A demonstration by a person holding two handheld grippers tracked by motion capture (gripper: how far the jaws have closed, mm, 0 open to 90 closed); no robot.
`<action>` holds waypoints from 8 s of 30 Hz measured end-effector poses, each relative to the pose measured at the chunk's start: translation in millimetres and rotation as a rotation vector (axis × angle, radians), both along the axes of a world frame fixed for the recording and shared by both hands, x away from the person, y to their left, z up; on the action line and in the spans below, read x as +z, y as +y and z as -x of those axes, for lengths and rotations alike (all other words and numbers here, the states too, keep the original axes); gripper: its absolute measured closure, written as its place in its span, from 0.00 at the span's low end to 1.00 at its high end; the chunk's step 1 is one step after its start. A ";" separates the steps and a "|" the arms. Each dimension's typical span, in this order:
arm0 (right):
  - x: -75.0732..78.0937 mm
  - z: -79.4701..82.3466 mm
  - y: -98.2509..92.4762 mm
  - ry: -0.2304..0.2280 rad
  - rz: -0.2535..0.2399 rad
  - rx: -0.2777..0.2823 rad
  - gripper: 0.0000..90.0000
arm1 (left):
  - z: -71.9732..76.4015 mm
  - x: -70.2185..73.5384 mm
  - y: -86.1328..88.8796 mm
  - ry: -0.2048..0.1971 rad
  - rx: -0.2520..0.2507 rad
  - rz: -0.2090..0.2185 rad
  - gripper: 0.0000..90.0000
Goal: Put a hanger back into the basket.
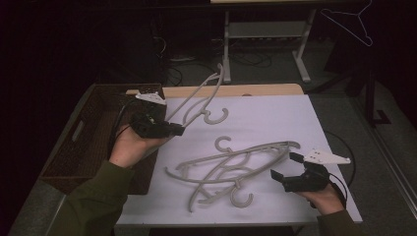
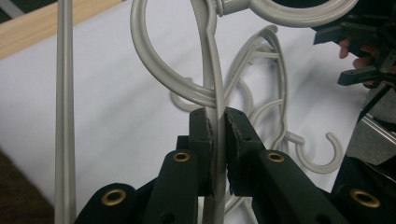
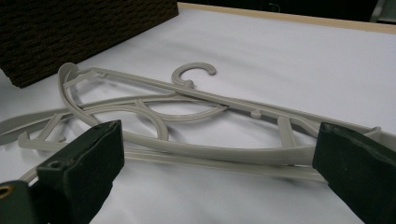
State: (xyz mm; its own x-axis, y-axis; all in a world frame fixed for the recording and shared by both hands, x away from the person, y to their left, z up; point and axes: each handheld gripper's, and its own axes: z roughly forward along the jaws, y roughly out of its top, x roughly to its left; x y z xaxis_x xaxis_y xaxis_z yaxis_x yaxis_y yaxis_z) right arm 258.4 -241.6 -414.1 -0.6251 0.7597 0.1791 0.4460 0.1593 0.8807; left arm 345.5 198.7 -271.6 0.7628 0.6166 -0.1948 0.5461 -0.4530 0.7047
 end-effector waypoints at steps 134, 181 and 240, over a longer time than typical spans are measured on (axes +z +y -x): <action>5.5 -1.5 -2.7 -0.030 0.016 -0.025 0.02 | 19.3 -26.2 51.1 -0.166 -0.035 0.188 0.24; 1.8 -1.0 -3.4 -0.021 0.026 -0.009 0.02 | 36.3 -138.7 -70.5 -0.015 -0.383 0.004 0.56; 3.0 0.9 -10.2 -0.031 0.015 -0.032 0.02 | 39.0 -133.2 -88.4 0.006 -0.494 -0.054 0.90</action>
